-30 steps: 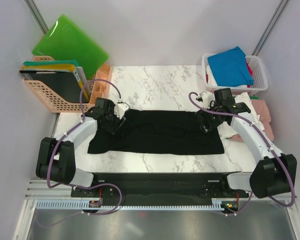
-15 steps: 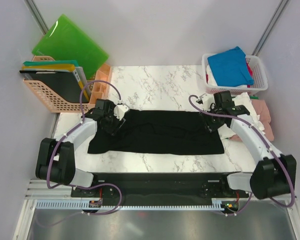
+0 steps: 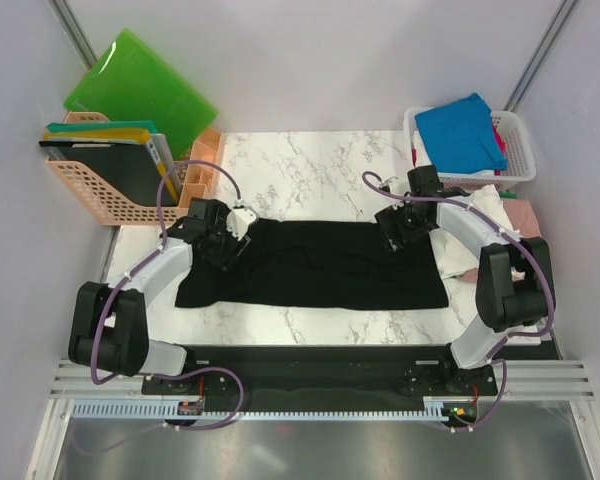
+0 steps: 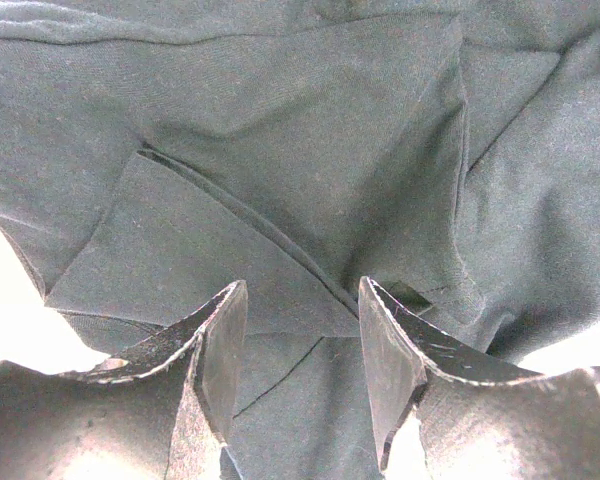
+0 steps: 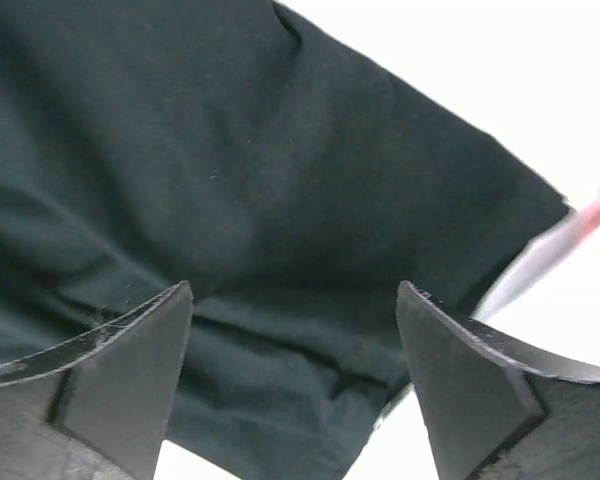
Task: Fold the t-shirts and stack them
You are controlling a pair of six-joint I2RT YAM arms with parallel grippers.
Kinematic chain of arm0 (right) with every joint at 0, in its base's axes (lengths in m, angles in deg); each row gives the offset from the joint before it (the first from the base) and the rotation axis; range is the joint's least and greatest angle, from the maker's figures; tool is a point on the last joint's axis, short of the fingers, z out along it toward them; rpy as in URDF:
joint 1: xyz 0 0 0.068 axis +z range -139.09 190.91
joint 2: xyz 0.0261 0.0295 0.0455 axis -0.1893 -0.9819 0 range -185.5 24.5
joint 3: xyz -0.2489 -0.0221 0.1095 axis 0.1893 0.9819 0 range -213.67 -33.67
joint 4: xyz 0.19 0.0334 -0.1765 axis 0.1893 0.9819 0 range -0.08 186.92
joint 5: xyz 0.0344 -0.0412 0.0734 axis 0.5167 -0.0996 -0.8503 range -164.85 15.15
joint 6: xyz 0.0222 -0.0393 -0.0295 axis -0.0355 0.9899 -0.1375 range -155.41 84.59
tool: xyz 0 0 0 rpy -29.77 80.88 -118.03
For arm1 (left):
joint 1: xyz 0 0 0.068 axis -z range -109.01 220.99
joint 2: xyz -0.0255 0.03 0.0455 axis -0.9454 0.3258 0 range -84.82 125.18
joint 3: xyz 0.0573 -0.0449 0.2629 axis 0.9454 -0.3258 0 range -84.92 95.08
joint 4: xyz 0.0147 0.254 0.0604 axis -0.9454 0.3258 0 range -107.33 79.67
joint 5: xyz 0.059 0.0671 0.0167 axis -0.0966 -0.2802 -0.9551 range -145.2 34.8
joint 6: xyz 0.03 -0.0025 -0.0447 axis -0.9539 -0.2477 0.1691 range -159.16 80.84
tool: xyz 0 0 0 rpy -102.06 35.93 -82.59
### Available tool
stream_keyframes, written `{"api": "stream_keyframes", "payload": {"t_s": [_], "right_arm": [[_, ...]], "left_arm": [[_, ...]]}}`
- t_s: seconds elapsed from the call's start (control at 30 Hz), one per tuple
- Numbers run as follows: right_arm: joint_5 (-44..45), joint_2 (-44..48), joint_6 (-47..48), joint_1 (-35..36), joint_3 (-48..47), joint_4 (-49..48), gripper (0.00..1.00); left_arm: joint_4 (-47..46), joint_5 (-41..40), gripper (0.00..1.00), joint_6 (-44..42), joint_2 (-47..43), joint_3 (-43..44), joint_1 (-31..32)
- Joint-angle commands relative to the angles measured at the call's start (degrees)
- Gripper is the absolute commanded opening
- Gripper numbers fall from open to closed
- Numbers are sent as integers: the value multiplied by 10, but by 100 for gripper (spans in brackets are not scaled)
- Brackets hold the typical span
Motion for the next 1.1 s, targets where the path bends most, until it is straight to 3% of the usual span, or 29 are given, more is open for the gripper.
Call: {"api": "stream_keyframes", "payload": {"t_s": [0.0,0.17,0.53,0.83,1.07], "right_arm": [[7,-36,-2,-1,-21,-21,92],[34,-23,6,-2,4,-21,96],[87,207,56,-14,81,70,98],[44,164,22,-16,26,47,98],[-17,164,-43,-15,54,-23,98]], "left_arm": [[-9,1,56,-11,-14,-4,-2],[-10,-1,56,-12,-22,-6,-2],[-20,6,56,-17,-16,-22,-3],[-24,-1,57,-3,-35,-20,-3],[-20,23,59,-44,-1,9,-3]]}}
